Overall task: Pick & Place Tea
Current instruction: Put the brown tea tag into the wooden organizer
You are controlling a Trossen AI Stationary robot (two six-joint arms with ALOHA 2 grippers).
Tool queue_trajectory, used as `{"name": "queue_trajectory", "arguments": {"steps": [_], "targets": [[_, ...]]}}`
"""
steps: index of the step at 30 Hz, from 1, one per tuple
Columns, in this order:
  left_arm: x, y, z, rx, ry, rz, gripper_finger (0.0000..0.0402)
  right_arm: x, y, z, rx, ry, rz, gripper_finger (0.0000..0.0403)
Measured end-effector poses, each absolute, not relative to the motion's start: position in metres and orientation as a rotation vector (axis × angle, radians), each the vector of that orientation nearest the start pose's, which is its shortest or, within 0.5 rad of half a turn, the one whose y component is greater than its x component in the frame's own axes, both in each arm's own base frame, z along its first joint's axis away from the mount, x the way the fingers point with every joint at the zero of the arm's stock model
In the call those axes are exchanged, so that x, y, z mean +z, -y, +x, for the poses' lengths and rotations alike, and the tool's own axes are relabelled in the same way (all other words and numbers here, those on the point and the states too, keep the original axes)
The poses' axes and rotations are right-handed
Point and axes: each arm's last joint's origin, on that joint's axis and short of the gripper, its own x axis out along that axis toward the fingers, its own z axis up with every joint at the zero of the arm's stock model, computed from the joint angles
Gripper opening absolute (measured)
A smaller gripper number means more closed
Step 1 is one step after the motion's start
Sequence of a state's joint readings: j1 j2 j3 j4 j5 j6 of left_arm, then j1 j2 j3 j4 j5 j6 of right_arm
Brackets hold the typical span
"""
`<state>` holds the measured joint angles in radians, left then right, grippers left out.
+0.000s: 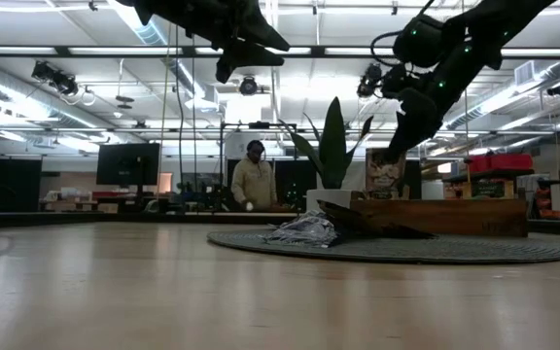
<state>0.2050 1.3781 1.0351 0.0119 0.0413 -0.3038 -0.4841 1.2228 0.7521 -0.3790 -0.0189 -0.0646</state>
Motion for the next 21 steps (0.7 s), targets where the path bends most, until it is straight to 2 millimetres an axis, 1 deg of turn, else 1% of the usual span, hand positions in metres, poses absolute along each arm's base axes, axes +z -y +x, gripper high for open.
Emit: {"name": "queue_trajectory", "arguments": {"steps": [4, 8, 15, 21], "targets": [[0.305, -0.062, 0.305, 0.211, -0.302, -0.342, 0.0138, 0.21, 0.115, 0.217, -0.403, -0.892, 0.146, 0.0], [0.305, -0.062, 0.305, 0.212, -0.302, -0.342, 0.0138, 0.202, 0.12, 0.223, -0.435, -0.911, 0.129, 0.0], [0.305, -0.062, 0.305, 0.212, -0.301, -0.348, 0.0138, 0.194, 0.123, 0.227, -0.468, -0.936, 0.12, 0.0], [0.305, -0.063, 0.305, 0.224, -0.299, -0.346, 0.0138, 0.191, 0.124, 0.228, -0.47, -0.944, 0.121, 0.0001]]}}
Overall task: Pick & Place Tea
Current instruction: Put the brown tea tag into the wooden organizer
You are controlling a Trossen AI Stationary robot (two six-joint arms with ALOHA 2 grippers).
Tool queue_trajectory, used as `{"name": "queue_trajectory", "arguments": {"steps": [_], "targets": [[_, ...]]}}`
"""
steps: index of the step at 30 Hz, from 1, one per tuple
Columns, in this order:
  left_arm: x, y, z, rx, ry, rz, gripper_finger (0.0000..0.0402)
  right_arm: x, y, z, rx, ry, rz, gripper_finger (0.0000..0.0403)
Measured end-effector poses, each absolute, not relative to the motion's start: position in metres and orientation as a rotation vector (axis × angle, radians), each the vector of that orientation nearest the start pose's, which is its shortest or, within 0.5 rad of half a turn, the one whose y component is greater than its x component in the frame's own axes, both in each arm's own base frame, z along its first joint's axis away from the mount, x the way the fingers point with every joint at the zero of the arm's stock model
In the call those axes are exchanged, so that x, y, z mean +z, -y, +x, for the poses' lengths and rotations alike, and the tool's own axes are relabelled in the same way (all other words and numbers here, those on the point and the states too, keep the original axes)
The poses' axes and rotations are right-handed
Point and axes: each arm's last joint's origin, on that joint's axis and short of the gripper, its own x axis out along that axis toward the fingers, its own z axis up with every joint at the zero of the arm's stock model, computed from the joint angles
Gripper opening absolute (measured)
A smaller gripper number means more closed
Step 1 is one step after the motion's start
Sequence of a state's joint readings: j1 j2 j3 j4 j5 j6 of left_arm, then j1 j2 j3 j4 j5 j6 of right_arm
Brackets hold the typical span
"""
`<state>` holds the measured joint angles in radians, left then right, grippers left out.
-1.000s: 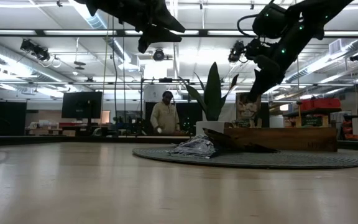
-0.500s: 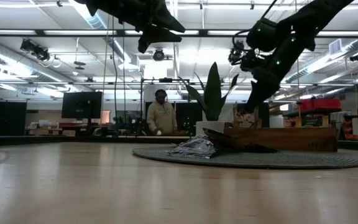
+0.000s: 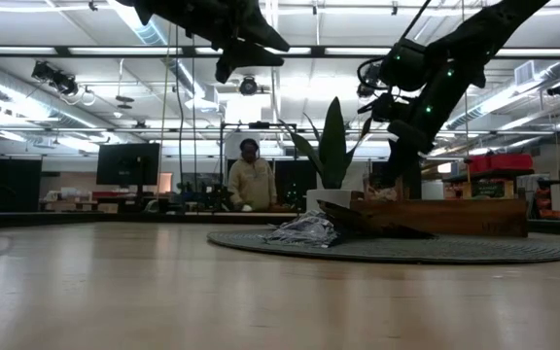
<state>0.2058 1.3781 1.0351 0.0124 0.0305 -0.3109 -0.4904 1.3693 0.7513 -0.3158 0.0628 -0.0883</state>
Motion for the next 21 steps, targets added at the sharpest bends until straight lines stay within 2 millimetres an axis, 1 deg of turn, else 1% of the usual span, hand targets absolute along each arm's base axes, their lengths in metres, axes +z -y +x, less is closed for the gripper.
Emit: {"name": "queue_trajectory", "arguments": {"steps": [6, 12, 15, 18, 21], "targets": [[0.305, -0.063, 0.305, 0.235, -0.298, -0.34, 0.0138, 0.191, 0.124, 0.229, -0.467, -0.942, 0.112, 0.0007], [0.305, -0.063, 0.305, 0.235, -0.298, -0.339, 0.0138, 0.183, 0.126, 0.233, -0.467, -0.96, 0.124, 0.0005], [0.305, -0.063, 0.305, 0.234, -0.298, -0.339, 0.0138, 0.182, 0.127, 0.233, -0.475, -0.958, 0.137, 0.0006], [0.305, -0.063, 0.305, 0.234, -0.298, -0.342, 0.0138, 0.182, 0.127, 0.233, -0.48, -0.956, 0.147, 0.0017], [0.305, -0.063, 0.305, 0.236, -0.297, -0.354, 0.0138, 0.181, 0.126, 0.232, -0.49, -0.963, 0.172, 0.004]]}}
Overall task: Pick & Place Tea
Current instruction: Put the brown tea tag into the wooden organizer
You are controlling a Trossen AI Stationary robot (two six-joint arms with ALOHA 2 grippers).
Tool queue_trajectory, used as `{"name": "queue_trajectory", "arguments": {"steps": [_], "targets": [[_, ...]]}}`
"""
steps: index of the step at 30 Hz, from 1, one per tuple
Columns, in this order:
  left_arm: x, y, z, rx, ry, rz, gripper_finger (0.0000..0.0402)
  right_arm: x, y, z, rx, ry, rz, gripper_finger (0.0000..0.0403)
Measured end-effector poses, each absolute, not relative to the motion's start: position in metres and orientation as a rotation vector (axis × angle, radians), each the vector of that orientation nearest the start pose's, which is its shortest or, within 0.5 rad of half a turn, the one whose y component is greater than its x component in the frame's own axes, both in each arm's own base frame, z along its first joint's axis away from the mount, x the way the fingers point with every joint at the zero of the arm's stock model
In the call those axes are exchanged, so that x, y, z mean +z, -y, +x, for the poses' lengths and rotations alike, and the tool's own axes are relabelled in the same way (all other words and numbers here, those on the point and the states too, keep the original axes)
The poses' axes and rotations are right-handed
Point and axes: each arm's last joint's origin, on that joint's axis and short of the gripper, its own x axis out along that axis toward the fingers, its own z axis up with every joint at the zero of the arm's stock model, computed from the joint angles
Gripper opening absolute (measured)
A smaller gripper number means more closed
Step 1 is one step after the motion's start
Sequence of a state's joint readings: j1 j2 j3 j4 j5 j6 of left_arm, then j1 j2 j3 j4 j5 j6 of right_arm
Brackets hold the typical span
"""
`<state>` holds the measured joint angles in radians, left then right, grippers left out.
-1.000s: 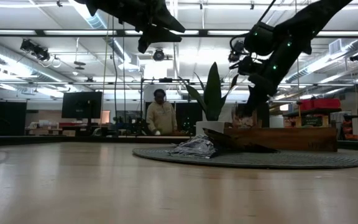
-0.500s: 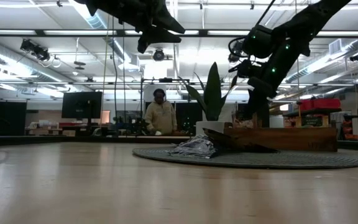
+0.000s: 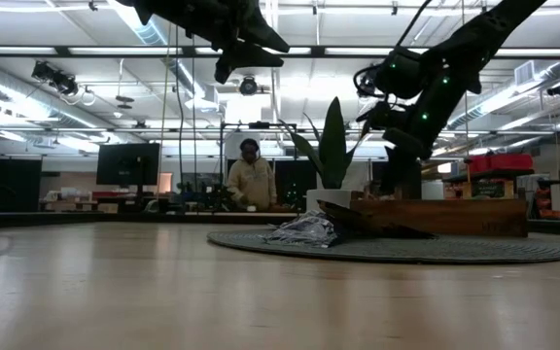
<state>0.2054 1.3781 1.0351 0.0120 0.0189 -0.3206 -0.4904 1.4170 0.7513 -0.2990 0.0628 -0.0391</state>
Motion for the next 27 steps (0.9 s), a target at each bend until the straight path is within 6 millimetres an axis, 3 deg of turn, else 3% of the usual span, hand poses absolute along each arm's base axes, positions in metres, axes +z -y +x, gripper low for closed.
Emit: {"name": "queue_trajectory", "arguments": {"steps": [8, 18, 27], "targets": [[0.305, -0.063, 0.305, 0.237, -0.297, -0.356, 0.0138, 0.192, 0.126, 0.23, -0.534, -0.946, 0.171, 0.0121], [0.298, -0.06, 0.303, 0.241, -0.38, -0.361, 0.0138, 0.26, 0.124, 0.226, -0.527, -0.898, 0.133, 0.0164], [0.268, -0.06, 0.302, 0.277, -0.611, -0.469, 0.0138, 0.311, 0.1, 0.195, -0.567, -0.691, 0.216, 0.0164]]}}
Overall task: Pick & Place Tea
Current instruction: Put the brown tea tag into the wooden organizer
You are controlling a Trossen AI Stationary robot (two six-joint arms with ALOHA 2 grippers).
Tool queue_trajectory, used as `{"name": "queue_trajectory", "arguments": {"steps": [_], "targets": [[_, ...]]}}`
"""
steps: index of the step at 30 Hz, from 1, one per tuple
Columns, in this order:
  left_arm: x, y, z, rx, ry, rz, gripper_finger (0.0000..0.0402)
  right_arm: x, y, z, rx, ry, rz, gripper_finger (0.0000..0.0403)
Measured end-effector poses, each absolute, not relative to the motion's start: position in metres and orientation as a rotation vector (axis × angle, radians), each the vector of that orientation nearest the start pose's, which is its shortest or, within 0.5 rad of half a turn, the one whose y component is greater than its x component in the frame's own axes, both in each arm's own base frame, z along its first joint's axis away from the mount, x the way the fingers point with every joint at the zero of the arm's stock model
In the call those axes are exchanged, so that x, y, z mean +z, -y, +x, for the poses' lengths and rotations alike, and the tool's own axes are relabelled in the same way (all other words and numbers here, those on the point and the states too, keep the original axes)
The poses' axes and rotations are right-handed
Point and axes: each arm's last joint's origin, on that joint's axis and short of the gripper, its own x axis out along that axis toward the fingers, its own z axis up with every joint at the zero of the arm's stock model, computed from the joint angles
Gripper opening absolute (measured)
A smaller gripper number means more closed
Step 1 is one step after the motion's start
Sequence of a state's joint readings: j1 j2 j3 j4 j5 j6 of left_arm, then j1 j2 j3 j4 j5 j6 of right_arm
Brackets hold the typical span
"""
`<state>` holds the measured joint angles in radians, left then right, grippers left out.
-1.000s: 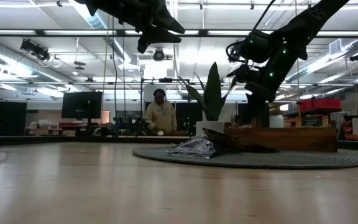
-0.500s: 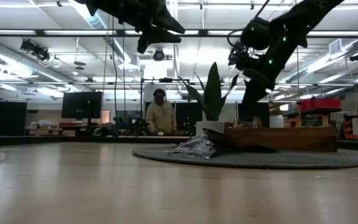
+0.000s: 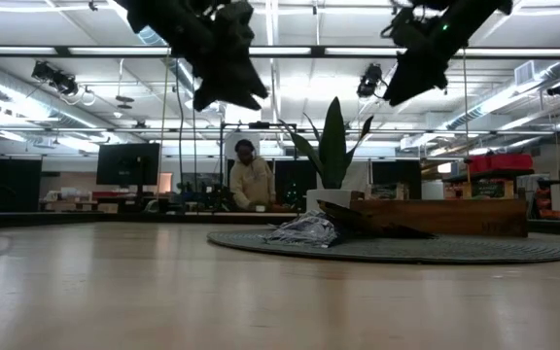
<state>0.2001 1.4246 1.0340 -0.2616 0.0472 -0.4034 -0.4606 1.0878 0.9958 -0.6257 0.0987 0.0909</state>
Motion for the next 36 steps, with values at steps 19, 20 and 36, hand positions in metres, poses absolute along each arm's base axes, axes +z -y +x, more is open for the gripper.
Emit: {"name": "queue_trajectory", "arguments": {"steps": [19, 20, 36], "targets": [[0.161, -0.077, 0.358, 0.168, -0.775, -0.747, 0.0228, 0.331, 0.061, 0.177, -0.522, -0.589, 0.292, 0.0165], [0.158, -0.078, 0.361, 0.163, -0.768, -0.747, 0.0236, 0.331, 0.061, 0.178, -0.521, -0.591, 0.292, 0.0165], [0.133, -0.083, 0.37, 0.262, -0.739, -0.754, 0.0243, 0.331, 0.059, 0.178, -0.511, -0.589, 0.292, 0.0165]]}}
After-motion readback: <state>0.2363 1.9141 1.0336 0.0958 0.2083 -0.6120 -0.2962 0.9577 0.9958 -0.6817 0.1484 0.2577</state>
